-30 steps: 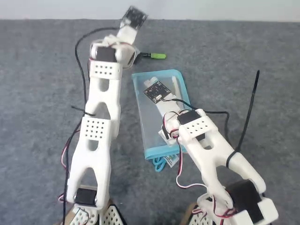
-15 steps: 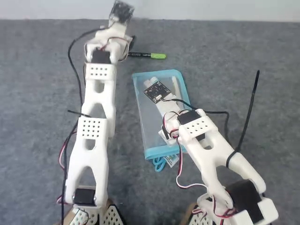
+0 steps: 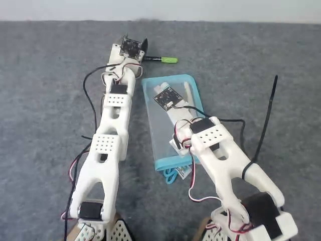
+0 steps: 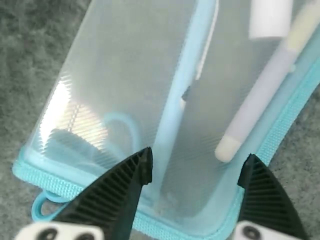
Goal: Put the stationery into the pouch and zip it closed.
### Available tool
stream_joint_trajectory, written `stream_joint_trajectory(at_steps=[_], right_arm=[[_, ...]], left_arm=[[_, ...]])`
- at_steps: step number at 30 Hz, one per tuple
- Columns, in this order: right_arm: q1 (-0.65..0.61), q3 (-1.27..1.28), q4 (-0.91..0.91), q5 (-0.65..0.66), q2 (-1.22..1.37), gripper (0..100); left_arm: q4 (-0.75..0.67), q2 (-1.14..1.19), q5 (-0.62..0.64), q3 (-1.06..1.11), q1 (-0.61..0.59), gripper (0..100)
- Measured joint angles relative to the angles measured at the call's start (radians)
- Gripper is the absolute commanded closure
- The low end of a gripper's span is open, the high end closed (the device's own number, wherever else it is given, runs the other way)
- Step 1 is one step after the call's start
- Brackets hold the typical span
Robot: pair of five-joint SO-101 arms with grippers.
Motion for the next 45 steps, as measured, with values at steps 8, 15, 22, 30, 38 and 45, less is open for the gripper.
stream_joint_trajectory(at_steps=[8, 15, 22, 30, 38, 45], right_arm=[[0.000, 0.000, 0.000, 0.000, 0.000, 70.3], [-0.002, -0.003, 0.031, 0.000, -0.002, 70.3], [-0.002, -0.003, 0.031, 0.000, -0.002, 70.3], [-0.002, -0.003, 0.031, 0.000, -0.002, 70.3], [-0.002, -0.003, 0.035, 0.000, -0.002, 70.3], [0.092, -0.048, 0.100, -0.101, 0.000, 70.3]], left_arm=[[0.400, -0.009, 0.150, -0.084, 0.015, 75], [0.674, -0.083, 0.298, -0.092, 0.014, 75], [0.991, -0.195, 0.298, -0.092, 0.014, 75], [1.450, -0.391, 0.298, -0.092, -0.020, 75], [1.568, -0.520, 0.143, -0.094, -0.104, 75], [1.568, -0.555, -0.035, -0.089, -0.173, 75]])
